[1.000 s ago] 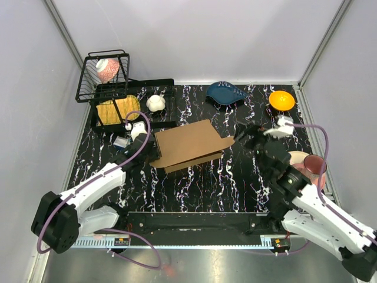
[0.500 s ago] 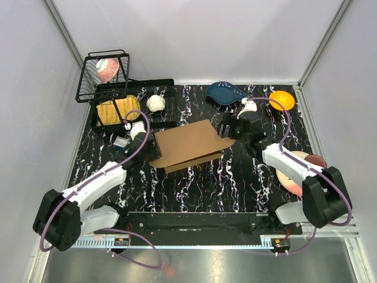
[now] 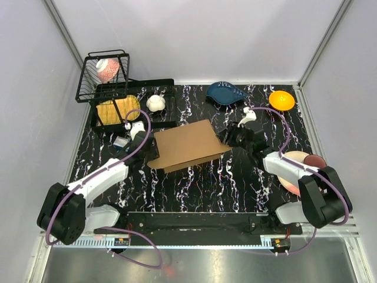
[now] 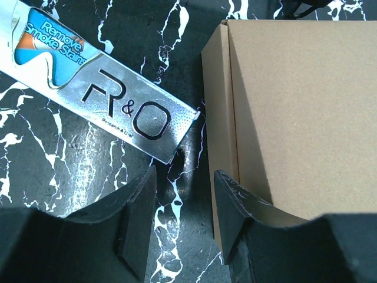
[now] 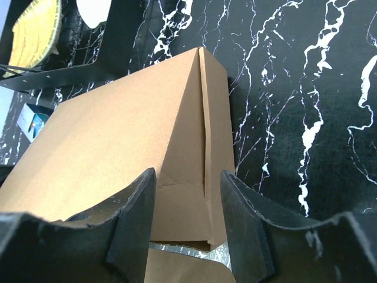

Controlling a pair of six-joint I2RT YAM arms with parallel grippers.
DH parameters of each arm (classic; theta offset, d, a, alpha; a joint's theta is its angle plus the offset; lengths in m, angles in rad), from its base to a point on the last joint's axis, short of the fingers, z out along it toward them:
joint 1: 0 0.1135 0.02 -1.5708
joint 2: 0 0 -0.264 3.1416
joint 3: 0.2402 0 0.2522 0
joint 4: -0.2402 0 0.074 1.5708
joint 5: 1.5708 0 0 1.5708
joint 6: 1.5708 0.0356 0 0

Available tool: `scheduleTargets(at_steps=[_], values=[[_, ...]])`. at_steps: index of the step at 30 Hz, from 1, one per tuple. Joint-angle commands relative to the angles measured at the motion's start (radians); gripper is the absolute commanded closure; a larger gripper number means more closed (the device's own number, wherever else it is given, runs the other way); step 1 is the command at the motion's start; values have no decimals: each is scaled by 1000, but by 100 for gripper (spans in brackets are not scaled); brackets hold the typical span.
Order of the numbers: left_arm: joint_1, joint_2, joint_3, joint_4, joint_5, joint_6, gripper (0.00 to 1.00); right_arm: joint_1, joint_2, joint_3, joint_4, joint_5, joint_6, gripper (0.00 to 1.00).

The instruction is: Fold the paper box

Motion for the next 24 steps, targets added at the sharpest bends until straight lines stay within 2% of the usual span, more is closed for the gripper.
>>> scheduleTargets(at_steps=[1, 6, 10, 14, 18, 24], values=[[-5, 28, 41, 60, 46, -6, 53, 22, -9, -86, 43, -142, 69, 53], [-5, 43, 45, 67, 50, -10, 53, 27, -16, -145, 73, -168, 86, 66], [-5, 55, 51, 74, 50, -12, 54, 44, -19, -184, 118, -208, 115, 69], [-5, 74, 61, 78, 69, -16, 54, 56, 25, -231, 204, -268, 181, 63], [-5, 92, 68, 86, 86, -22, 54, 55, 92, -293, 401, -345, 323, 61], [-5, 104, 74, 86, 96, -22, 54, 55, 166, -317, 561, -397, 469, 59]])
